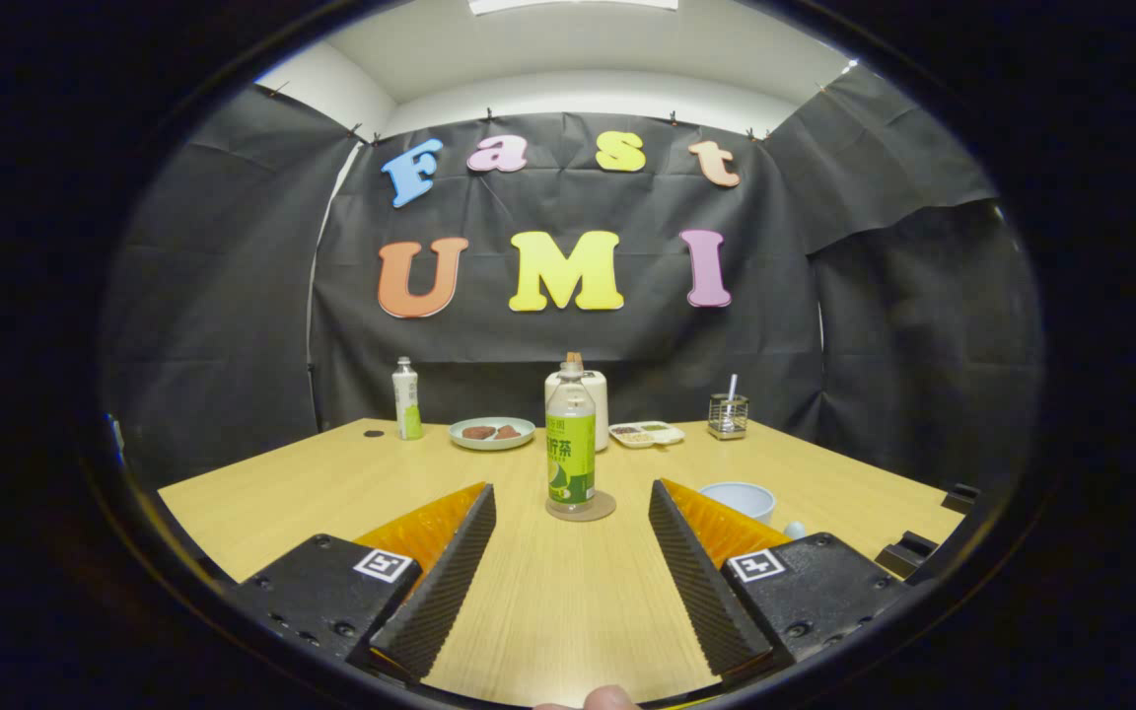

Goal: Take the bottle from table, then pour the juice into the cup, finally place the bottle on the coaster

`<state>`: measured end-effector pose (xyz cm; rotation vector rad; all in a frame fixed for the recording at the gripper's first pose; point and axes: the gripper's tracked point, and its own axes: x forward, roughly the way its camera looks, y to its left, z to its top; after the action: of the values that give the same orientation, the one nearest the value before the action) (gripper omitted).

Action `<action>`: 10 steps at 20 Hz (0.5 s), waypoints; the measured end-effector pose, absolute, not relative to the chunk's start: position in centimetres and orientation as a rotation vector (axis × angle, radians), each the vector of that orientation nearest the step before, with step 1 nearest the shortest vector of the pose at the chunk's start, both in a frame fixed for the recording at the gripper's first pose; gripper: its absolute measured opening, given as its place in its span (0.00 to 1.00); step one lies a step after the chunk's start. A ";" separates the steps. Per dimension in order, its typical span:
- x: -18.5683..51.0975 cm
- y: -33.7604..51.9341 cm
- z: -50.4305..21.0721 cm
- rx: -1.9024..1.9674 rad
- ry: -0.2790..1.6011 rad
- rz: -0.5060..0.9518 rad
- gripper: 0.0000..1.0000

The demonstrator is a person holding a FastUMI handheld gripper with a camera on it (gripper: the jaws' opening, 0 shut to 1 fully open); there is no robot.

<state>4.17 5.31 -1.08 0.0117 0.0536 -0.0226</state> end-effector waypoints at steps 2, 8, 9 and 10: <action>4.2 5.3 -1.1 0.013 0.051 -0.020 1.00; 4.3 5.1 -1.1 0.020 0.049 -0.027 1.00; 4.2 5.2 -1.1 0.020 0.047 -0.029 1.00; 4.3 5.1 -1.2 0.020 0.046 -0.033 1.00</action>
<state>4.26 5.12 -1.19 0.0203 0.0462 -0.0330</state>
